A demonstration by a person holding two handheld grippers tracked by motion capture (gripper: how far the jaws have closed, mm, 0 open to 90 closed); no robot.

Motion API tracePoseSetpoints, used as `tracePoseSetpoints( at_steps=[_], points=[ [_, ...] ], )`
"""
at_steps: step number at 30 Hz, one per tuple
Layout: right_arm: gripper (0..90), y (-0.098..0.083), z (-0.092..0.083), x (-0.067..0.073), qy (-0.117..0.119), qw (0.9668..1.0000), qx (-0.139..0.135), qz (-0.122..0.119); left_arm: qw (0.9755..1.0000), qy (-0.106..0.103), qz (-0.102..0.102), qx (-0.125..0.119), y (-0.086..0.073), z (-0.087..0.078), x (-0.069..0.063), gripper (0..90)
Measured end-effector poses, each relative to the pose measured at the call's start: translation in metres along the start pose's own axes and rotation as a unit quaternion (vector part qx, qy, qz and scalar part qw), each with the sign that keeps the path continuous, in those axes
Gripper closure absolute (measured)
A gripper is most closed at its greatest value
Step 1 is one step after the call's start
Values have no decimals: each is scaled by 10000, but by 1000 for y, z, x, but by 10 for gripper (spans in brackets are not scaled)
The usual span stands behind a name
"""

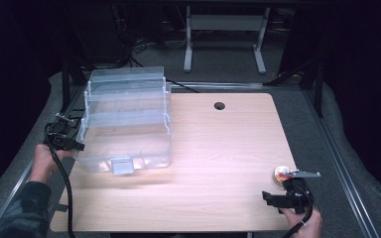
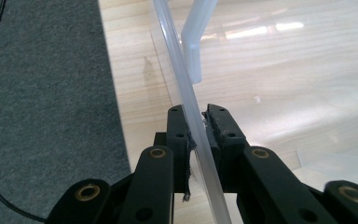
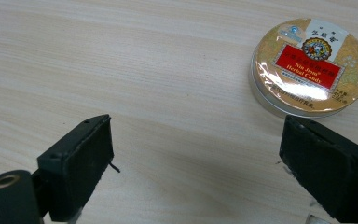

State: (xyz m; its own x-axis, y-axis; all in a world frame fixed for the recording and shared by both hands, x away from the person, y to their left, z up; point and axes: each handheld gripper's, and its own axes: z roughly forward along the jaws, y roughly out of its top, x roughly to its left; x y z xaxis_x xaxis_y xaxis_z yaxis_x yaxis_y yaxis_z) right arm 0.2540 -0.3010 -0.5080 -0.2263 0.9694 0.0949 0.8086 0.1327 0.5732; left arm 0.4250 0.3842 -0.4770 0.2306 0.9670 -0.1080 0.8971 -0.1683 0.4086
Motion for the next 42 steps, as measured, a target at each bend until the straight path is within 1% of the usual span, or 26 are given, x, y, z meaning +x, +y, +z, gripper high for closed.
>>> tracePoseSetpoints(
  at_steps=[2, 3, 7, 9, 11, 14, 15, 20, 23, 26, 29, 30, 32, 37, 41, 42],
  points=[
    [59, 0, 0, 0, 19, 10000, 2, 7, 10000, 30, 58, -5, 0, 0, -4, 798],
    [47, 0, 0, 0, 36, 10000, 5, 13, 10000, 11, 71, -20, 0, 1, -6, 796],
    [35, 0, 0, 0, 24, 10000, 10, 17, 9998, -60, 163, -41, 0, 2, -16, 786],
    [26, 0, 0, -1, 67, 10000, 18, 15, 9997, -88, 222, -45, 1, 3, -21, 782],
    [22, 0, 0, -1, 73, 10000, 31, 16, 9995, -105, 284, -23, 2, 4, -27, 778],
    [20, 0, 2, 0, -10, 10000, 59, 14, 9992, -89, 395, -22, 4, 6, -36, 777],
    [20, 0, 3, 0, -5, 10000, 75, 10, 9992, -96, 386, -32, 4, 6, -38, 777],
    [22, 0, 5, 1, -8, 9999, 109, 7, 9986, -165, 498, -62, 5, 9, -52, 771],
    [25, 0, 4, 1, -11, 9999, 107, 13, 9981, -152, 595, -44, 6, 10, -64, 766],
    [27, 0, 5, 1, 0, 9999, 121, 3, 9972, -98, 737, -2, 7, 12, -76, 763],
    [28, 0, 5, 1, -2, 9999, 122, 9, 9965, -131, 825, -13, 7, 13, -85, 757],
    [28, 0, 5, 1, -6, 9999, 119, 9, 9965, -140, 821, -24, 7, 13, -89, 755],
    [31, 0, 5, 1, -15, 9999, 114, 31, 9957, -137, 913, -43, 7, 14, -96, 752],
    [35, -1, 4, 1, -10, 9999, 103, 49, 9951, -186, 965, -103, 6, 16, -113, 745],
    [38, 0, 5, 1, -12, 9999, 104, 42, 9941, -198, 1058, -98, 6, 18, -129, 739],
    [38, 0, 5, 1, -2, 9999, 107, 42, 9936, -194, 1111, -95, 6, 18, -132, 736]
  ],
)
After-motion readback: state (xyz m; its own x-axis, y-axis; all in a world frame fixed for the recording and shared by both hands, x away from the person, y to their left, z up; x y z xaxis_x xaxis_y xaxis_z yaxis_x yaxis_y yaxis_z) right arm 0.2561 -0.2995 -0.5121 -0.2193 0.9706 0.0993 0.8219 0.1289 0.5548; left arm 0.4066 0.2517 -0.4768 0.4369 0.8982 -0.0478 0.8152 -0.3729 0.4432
